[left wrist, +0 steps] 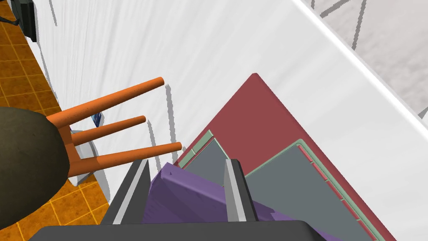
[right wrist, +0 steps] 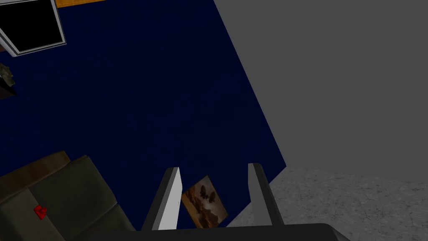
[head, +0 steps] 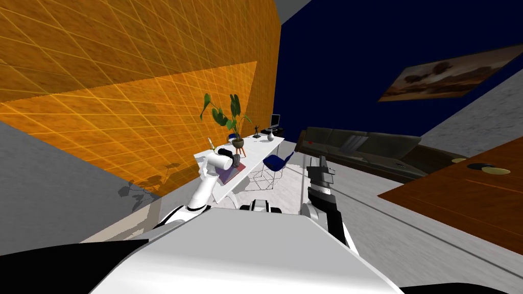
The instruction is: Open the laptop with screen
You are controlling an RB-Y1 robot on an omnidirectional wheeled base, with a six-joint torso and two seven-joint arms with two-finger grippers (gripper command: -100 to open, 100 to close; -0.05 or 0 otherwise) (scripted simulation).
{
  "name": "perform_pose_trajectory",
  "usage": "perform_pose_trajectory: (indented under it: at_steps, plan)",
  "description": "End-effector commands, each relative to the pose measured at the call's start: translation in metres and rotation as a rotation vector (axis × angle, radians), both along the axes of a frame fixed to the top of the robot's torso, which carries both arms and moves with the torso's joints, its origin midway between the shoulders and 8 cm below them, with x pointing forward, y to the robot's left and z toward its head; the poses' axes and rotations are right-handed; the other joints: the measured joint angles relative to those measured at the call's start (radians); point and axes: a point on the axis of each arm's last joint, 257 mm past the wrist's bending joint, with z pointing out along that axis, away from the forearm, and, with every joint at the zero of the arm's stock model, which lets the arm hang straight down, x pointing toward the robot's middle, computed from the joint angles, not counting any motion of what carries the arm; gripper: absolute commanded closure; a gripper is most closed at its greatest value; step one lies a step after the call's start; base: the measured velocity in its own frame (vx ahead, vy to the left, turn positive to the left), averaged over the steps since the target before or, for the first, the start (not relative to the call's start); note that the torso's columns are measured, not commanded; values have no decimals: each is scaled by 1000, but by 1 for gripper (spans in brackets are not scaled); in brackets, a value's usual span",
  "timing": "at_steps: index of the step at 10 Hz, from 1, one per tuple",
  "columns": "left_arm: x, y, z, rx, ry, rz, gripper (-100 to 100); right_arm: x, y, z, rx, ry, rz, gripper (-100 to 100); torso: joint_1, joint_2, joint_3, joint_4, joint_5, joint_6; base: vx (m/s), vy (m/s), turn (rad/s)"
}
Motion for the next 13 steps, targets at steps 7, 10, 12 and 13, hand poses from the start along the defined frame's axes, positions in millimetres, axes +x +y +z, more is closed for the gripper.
perform_pose_trajectory:
  at_steps: [7, 10, 12, 13]
  plan:
    - [-35, 8, 0, 52, 104, 8, -100, 0, 0, 0, 0, 0, 0, 0, -2, 4, 2, 7, -4, 0, 49, -16, -8]
    - [-46, 6, 11, 54, 108, 7, -100, 0, 0, 0, 0, 0, 0, 0, -4, 2, 1, 7, -4, 0, 51, 7, 3]
    - [-57, 4, 22, 56, 106, 6, -100, 0, 0, 0, 0, 0, 0, 0, -3, 4, 2, 8, -4, 0, 32, 5, 2]
    - [-62, 3, 27, 57, 103, 5, -100, 0, 0, 0, 0, 0, 0, 0, -3, 4, 2, 7, -4, 0, 43, 3, 4]
